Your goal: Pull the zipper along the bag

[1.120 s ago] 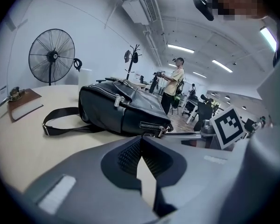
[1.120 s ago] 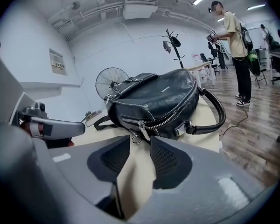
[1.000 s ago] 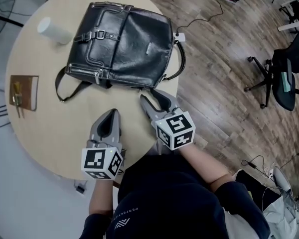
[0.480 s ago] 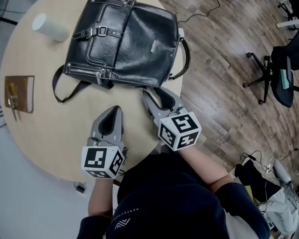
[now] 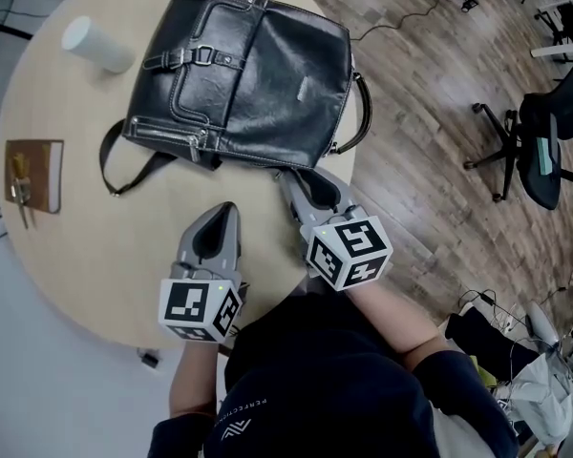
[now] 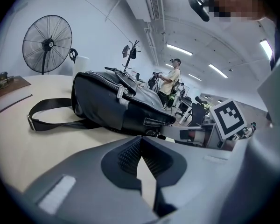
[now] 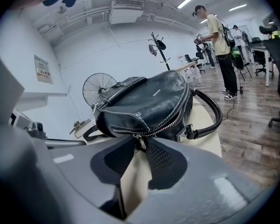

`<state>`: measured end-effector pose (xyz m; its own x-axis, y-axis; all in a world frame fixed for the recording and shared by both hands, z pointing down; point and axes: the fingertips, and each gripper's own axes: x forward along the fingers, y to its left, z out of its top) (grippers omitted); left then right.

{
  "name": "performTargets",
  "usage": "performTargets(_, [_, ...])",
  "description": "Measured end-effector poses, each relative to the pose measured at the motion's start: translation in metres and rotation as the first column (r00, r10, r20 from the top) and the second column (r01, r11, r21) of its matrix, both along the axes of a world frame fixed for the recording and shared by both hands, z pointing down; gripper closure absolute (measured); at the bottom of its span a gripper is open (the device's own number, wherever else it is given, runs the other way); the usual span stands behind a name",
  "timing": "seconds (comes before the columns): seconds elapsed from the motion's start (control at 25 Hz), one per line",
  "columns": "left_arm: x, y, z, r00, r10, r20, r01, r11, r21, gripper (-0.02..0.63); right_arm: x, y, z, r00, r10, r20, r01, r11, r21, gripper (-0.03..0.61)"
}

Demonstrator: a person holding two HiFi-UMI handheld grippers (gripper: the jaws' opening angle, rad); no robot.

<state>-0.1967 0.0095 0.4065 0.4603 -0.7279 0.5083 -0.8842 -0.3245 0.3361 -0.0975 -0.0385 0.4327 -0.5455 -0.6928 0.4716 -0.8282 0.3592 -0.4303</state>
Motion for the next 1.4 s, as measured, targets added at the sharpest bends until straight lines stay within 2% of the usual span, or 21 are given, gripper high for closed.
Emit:
performTargets(0.16, [-0.001, 0.000, 0.003, 1.000, -0.002, -0.001, 0.002, 1.000, -0.007, 0.600, -0.004, 0.003, 0.000, 0.997, -0.044, -0.057, 0.045, 0.999, 0.023, 0.533])
performTargets(0.2, [-0.001, 0.000, 0.003, 1.000, -0.003, -0.001, 0.003, 1.000, -0.007, 0.600, -0.004, 0.005, 0.000, 0.997, -0.049, -0.066, 0.051, 0.998, 0.030, 0.561])
performTargets(0.64, [0.000, 0.000, 0.002, 1.000, 0.003, 0.001, -0.003, 1.000, -0.008, 0.600, -0.002, 0.011, -0.005, 0.983, -0.127, -0.134, 0.140, 0.986, 0.090, 0.566])
performTargets(1.04, [-0.002, -0.005, -0.005, 1.000, 0.002, -0.014, -0.001, 1.000, 0.020, 0.600, -0.001, 0.013, -0.008, 0.942, -0.215, -0.259, 0.251, 0.961, 0.114, 0.568])
performTargets(1.4, [0.016, -0.011, -0.013, 0.998, -0.047, 0.052, 0.045, 0.998, 0.039, 0.586, 0.003, 0.014, -0.007, 0.927, -0.308, -0.215, 0.334, 0.938, 0.098, 0.568])
